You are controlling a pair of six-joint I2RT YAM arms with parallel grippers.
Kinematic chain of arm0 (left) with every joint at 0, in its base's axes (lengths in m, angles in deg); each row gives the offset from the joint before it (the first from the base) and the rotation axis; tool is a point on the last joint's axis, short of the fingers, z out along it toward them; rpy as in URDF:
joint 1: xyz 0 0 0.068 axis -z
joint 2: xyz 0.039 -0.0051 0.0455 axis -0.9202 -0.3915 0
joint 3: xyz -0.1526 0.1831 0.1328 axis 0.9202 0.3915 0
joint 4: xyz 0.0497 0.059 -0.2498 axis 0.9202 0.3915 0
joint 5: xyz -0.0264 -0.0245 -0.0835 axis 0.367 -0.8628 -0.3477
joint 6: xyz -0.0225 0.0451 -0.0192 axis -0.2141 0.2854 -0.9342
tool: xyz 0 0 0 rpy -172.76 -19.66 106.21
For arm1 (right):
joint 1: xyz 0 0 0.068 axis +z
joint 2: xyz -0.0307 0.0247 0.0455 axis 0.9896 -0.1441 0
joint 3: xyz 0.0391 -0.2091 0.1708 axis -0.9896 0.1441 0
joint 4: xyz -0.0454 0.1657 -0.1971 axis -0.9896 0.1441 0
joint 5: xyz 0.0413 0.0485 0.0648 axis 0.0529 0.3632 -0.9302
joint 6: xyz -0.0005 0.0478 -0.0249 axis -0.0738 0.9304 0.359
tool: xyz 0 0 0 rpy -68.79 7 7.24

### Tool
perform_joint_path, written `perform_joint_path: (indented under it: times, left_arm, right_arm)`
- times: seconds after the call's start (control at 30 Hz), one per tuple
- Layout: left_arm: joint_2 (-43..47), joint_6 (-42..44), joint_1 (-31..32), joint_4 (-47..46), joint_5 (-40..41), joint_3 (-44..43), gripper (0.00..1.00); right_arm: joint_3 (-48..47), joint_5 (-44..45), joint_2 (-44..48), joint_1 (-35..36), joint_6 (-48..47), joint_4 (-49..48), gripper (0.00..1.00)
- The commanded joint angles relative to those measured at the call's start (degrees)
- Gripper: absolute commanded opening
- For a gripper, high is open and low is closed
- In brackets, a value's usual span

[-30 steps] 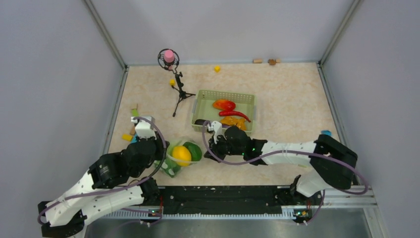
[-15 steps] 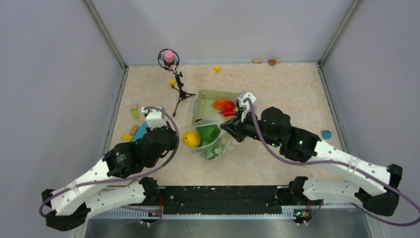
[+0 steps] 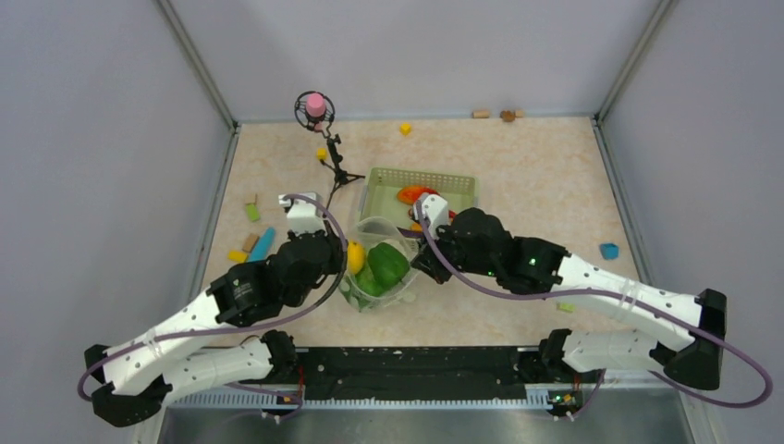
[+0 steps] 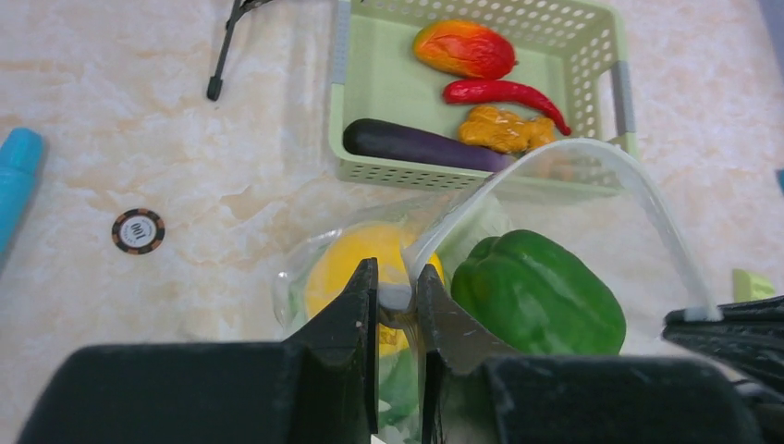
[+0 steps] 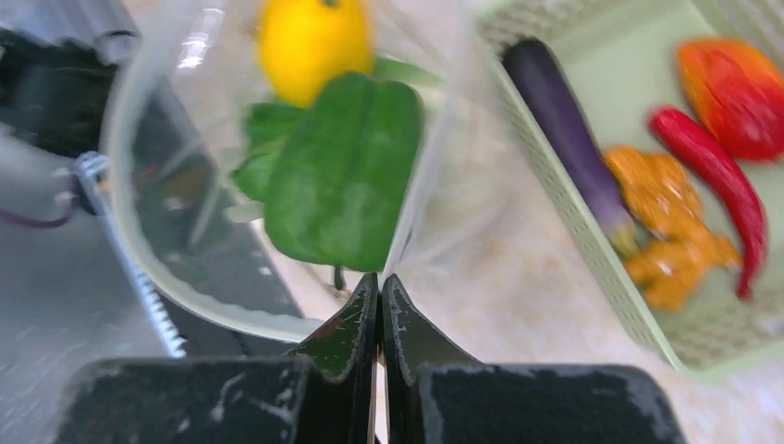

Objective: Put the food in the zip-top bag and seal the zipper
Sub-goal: Adjust the zipper food storage bag at the center of the board.

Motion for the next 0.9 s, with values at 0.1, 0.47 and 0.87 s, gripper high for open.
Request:
perform_joint_path:
  times: [0.1,0.47,0.87]
  left_arm:
    - [4.2,-8.1,-0.2,5.1,10.3,3.9,0.0]
    - [14.9,-0.6,-0.2,-1.4,4.2,8.9,0.0]
    - [17.0,1.1,-0.2,-7.7,6.0,15.1,0.0]
  right_arm:
    - [-1.7,39.2,3.1,0.8,12.9,12.4,0.0]
    - [6.0,9.0,4.1,0.8,4.7,-6.3,0.0]
    - [2.7,10.1,-4.1,0.8,2.5,-9.9,0.35]
